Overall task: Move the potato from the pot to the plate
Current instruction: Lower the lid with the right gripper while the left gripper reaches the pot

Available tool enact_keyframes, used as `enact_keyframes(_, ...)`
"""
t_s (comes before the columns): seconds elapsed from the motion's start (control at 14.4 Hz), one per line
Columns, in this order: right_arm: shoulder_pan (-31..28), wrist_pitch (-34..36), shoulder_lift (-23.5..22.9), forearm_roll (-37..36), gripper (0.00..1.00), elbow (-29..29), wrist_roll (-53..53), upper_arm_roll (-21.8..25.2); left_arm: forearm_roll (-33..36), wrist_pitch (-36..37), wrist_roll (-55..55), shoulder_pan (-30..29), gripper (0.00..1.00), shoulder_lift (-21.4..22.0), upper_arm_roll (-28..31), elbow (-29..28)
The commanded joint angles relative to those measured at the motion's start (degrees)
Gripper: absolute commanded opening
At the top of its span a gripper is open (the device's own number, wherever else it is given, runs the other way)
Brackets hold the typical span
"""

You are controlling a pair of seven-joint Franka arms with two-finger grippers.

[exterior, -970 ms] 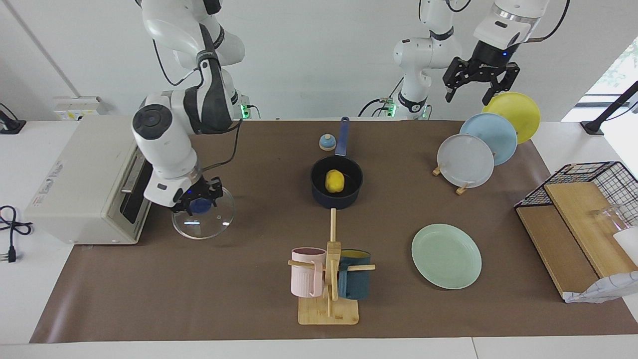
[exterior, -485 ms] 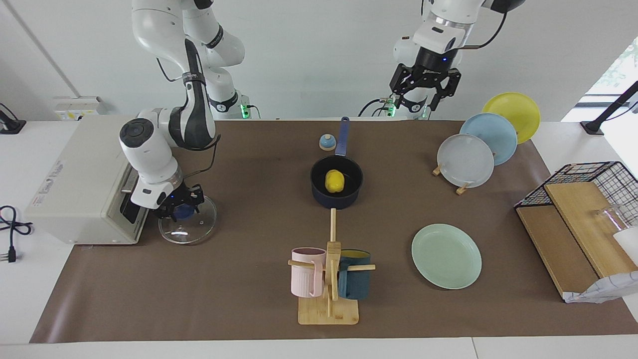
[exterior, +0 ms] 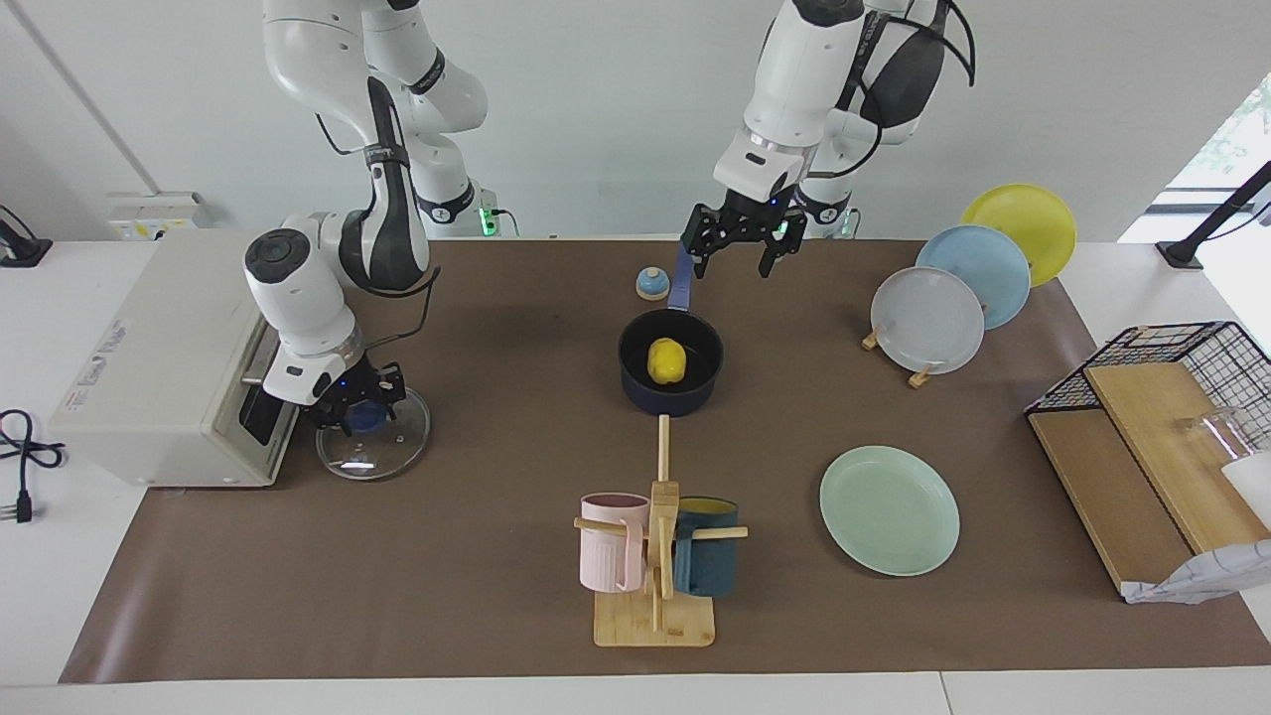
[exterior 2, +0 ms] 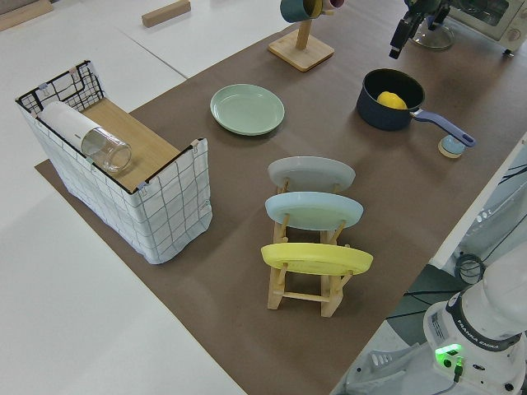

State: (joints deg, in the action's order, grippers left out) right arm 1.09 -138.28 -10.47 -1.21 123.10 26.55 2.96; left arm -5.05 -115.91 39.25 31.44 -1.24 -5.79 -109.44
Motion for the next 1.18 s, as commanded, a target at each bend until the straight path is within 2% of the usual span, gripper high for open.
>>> enact_keyframes(0.0, -1.27, -1.03, 0.45, 1.73, 0.48, 0.83, 1.23, -0.76, 0.13, -6.58, 3.19, 2.31, 1.00, -2.70, 1.05, -2.08)
enact_keyframes(0.07, -1.18, -0.77, 0.45, 3.48, 0.59, 0.74, 1.66, -0.76, 0.13, -8.78, 4.51, 2.40, 1.00, -4.28, 0.96, -2.26)
enact_keyframes(0.14, -1.01, -0.33, 0.45, 3.76, 0.89, 0.48, 1.67, -0.76, 0.13, -9.50, 5.56, 2.40, 1.00, -5.42, 0.96, -2.79)
enact_keyframes(0.21, -1.09, 0.54, 0.63, 3.76, 1.00, -0.48, 1.67, -0.76, 0.13, -10.29, 5.92, 2.40, 1.00, -5.70, 0.96, -3.49)
enact_keyframes(0.28, -0.74, 3.77, 1.06, 3.85, 1.00, -3.19, 1.41, -0.76, 0.13, -11.52, 7.41, 2.49, 1.00, -5.79, 0.96, -4.11)
enact_keyframes(0.55, 0.14, 30.54, 1.24, 3.76, 1.00, -24.78, -1.84, -0.85, 0.13, -13.46, 9.00, 2.93, 1.00, -7.37, 0.87, -5.34)
enact_keyframes(0.62, 0.14, 35.31, 1.59, 3.50, 1.00, -28.31, -3.42, -0.85, 0.13, -13.90, 9.52, 3.45, 1.00, -7.37, 0.87, -5.78)
enact_keyframes(0.9, 1.72, 43.59, 7.65, 3.06, 1.00, -30.02, -14.04, -0.94, 0.04, -14.96, 10.76, 5.03, 1.00, -7.37, 0.87, -7.01)
enact_keyframes(1.11, 1.72, 48.70, 9.50, 2.10, 1.00, -30.02, -18.63, -0.85, 0.04, -14.43, 9.97, 5.30, 1.00, -7.37, 0.87, -8.06)
